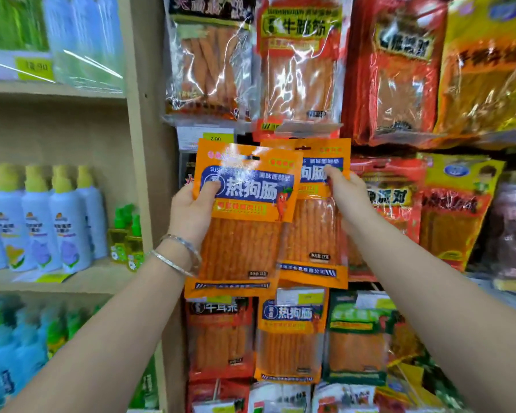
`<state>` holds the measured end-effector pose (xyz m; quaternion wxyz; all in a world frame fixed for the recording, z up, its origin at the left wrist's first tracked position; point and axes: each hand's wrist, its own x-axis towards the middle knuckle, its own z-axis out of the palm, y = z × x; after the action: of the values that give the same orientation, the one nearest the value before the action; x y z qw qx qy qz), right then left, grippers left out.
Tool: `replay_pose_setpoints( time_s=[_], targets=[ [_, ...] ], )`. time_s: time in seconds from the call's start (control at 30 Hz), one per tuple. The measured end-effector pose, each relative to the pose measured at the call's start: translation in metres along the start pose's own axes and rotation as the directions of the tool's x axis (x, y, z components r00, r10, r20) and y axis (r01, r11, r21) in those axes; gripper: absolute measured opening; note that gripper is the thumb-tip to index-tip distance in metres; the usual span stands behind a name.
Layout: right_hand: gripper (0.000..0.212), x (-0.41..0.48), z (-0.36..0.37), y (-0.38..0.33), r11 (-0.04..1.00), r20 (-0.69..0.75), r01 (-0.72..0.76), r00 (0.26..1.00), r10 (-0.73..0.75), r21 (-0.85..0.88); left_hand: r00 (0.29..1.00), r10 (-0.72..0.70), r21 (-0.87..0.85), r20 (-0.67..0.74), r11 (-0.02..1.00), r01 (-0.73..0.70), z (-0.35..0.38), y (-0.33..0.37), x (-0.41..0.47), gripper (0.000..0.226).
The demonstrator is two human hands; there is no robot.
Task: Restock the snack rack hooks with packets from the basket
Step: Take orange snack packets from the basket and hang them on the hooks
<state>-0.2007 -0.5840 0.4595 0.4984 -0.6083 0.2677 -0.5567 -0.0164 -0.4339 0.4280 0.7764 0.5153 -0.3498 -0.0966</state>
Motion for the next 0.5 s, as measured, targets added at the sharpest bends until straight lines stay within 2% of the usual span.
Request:
replay_pose_setpoints(
  time_s=[0.13, 0.33, 0.43, 0.5],
  targets=[
    [0.015, 0.016, 0.007, 0.009, 0.998, -0.013, -0.012, 1.000, 0.011, -0.064, 0.999, -0.014, 0.021, 0.042, 1.000, 0.013, 0.005, -0.008, 0.011, 0.014],
    [0.015, 0.025, 0.003, 0.030, 0.997, 0.014, -0.059, 0.998, 0.059, -0.044, 0.996, -0.028, 0.048, 0.079, 0.999, 0.024, 0.013, -0.013, 0.016, 0.017],
    [0.016, 0.024, -0.002, 0.042, 0.985, -0.053, 0.103, 0.992, -0.112, -0.138, 0.995, -0.041, 0.054, 0.089, 0.998, 0.037, 0.019, -0.015, 0.015, 0.018],
    [0.030, 0.021, -0.004, 0.049, 0.954, -0.124, 0.230, 0.959, -0.256, -0.191, 0.995, -0.044, 0.065, 0.088, 0.997, 0.039, 0.024, -0.015, 0.014, 0.018]
  ],
)
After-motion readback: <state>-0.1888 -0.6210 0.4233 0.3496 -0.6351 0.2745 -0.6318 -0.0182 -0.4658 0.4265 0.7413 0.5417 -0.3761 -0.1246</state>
